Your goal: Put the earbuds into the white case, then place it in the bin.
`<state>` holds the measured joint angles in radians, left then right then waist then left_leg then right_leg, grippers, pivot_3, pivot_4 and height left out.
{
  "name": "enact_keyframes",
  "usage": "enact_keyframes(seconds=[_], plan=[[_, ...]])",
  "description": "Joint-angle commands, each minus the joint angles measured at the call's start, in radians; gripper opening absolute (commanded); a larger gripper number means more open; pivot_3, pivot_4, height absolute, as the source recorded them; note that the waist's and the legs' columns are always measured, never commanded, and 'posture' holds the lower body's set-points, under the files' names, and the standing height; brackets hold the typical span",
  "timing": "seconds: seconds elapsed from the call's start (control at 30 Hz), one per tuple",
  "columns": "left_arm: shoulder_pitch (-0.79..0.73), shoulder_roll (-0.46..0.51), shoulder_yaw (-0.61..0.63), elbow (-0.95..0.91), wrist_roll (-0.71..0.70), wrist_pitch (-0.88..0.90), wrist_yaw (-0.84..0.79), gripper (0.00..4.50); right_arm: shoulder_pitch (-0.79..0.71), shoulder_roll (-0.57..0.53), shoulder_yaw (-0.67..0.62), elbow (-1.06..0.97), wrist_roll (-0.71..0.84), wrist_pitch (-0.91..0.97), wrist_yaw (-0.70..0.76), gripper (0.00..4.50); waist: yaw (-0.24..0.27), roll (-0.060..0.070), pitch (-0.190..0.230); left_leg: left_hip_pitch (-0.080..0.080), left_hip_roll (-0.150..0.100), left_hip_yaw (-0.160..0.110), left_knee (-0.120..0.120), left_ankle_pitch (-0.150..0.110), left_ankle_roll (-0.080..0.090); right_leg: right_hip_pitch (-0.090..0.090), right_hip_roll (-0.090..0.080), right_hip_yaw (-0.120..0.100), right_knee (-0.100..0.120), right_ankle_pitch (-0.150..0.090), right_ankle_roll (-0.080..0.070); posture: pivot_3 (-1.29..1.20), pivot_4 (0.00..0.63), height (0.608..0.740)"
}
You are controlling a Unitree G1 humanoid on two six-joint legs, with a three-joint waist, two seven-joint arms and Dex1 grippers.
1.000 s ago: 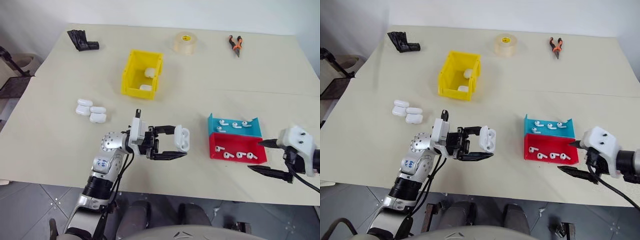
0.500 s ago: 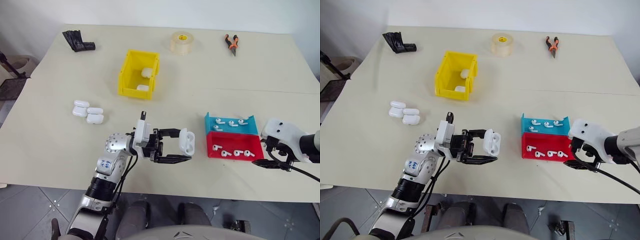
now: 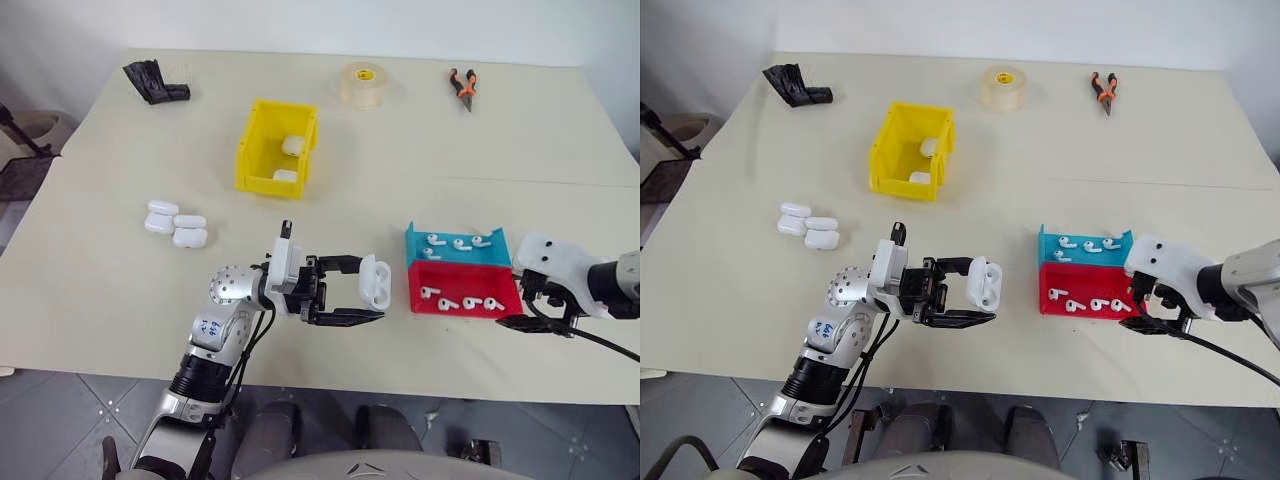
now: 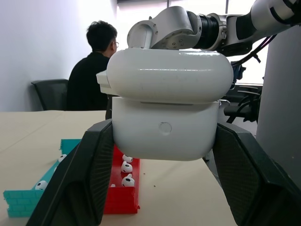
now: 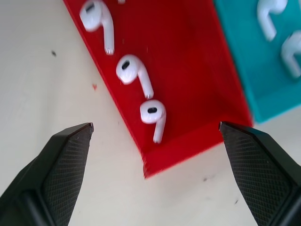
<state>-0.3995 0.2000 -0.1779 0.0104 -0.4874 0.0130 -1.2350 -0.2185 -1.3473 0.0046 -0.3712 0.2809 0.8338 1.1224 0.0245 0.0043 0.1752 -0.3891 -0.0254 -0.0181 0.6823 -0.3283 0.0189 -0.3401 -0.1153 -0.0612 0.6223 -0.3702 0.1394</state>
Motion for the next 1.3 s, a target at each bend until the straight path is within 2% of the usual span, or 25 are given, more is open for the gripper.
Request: enact_keyframes(seconds=[0.03,0.43,0.53,0.73,1.3], plan=[[-0.002,-0.002,0.003,-0.033,-0.019,-0.003,0.003,2.77,-0.024,-0.005,-0.005,-0.035,0.015,0.013,0.012,4.47,0.002,0.0,0.0,0.0,0.0,0.0,0.0,0.0,0.0,0.0,0.0,0.0,0.0,0.0,0.0,0.0,0.15,0.74],[-0.014,-0.011,0.001,-0.027,-0.018,-0.003,0.01,2.77,-0.1,0.084,0.144,0.097,-0.071,-0.067,-0.007,4.47,-0.001,0.0,0.0,0.0,-0.001,0.0,0.0,0.0,0.0,-0.001,0.0,0.0,0.0,0.0,0.0,0.0,0.15,0.74],[-0.013,-0.009,0.004,-0.03,-0.018,-0.003,0.012,2.77,-0.118,0.094,0.169,0.11,-0.09,-0.082,0.005,3.92,-0.001,0.0,0.0,-0.001,-0.001,0.0,0.0,0.0,0.0,-0.001,0.0,0.0,0.0,0.0,0.0,0.0,0.15,0.74],[-0.006,-0.007,0.003,-0.039,-0.019,-0.003,0.02,2.77,-0.119,0.094,0.18,0.122,-0.112,-0.1,0.023,1.94,0.0,0.0,0.0,0.0,-0.001,0.0,0.0,0.0,0.0,-0.001,0.0,0.0,0.001,0.0,0.0,0.0,0.15,0.74],[-0.013,-0.007,0.004,-0.027,-0.019,-0.01,0.016,2.77,-0.059,0.071,0.155,0.128,-0.13,-0.095,0.02,1.94,0.001,0.0,0.0,0.0,-0.001,-0.001,0.0,0.0,0.0,0.0,0.0,0.0,0.001,0.0,0.0,0.0,0.15,0.74]])
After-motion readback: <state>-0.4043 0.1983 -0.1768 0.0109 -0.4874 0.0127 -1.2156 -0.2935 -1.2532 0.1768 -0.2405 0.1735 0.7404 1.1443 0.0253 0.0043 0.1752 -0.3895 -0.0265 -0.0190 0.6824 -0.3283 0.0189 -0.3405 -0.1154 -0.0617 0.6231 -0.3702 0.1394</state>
